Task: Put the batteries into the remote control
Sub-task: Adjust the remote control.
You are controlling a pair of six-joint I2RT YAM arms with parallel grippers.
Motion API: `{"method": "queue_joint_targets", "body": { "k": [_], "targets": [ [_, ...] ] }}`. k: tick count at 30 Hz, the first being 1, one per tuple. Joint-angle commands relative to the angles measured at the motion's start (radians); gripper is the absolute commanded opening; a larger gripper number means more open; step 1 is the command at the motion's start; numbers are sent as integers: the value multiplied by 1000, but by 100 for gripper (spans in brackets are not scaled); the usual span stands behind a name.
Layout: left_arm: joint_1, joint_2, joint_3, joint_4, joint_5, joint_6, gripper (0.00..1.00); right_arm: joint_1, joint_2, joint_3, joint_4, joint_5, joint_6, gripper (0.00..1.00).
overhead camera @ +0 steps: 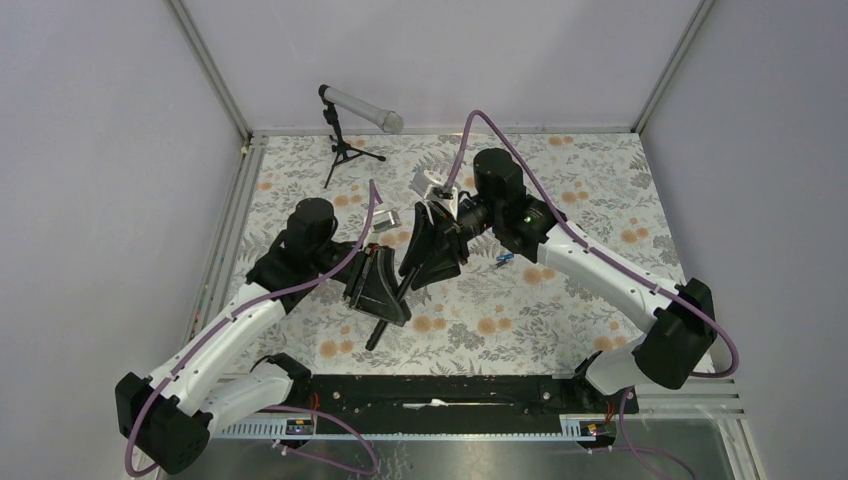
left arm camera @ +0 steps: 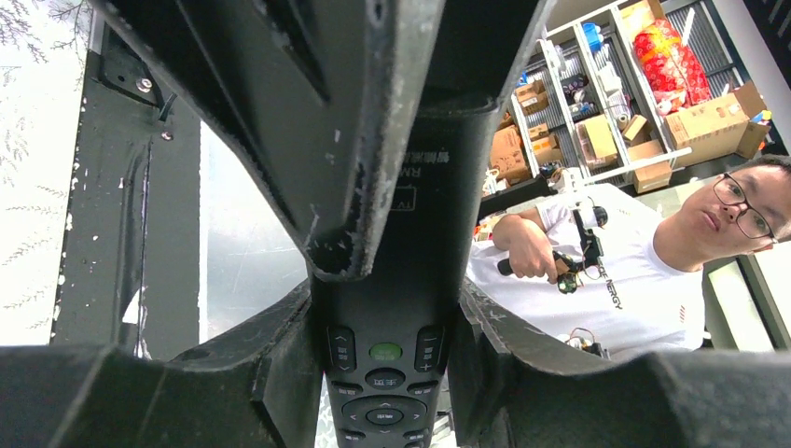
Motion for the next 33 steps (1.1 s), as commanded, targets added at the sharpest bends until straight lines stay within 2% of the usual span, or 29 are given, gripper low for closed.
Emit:
{"method": "queue_joint_targets", "body": {
  "k": [1,5,7,13,16,17,19,22,24,27,31,33],
  "targets": [
    [-1,-30,37,54,32,-6,23,12,8,-3,86,-60,33,45],
    [0,-29,40,54,22,-9,25,16,12,-7,150,-70,87,39],
    [-1,-26,45,55,14,-9,33,18,11,-16,192,-73,126,34],
    [0,-25,58,84,-16,-20,64,18,9,-58,396,-76,295,26],
    [2,-27,49,170,-37,-75,71,17,14,-49,393,-38,311,19],
    [4,-26,42,197,-43,-102,71,17,16,-44,377,-16,312,15],
    [19,-21,25,243,-65,-136,66,14,21,-26,313,42,294,1],
    [86,3,15,169,-114,-102,63,10,33,3,140,179,218,0],
    [153,15,9,102,-145,-55,70,4,39,0,94,243,208,0],
    [255,-1,-7,101,-176,-31,83,-19,11,-44,92,382,250,0],
    [283,-32,-3,67,-250,31,92,-71,-41,-93,103,559,340,0],
    [283,-31,-17,72,-278,23,93,-96,-74,-115,120,628,409,0]
  ]
}}
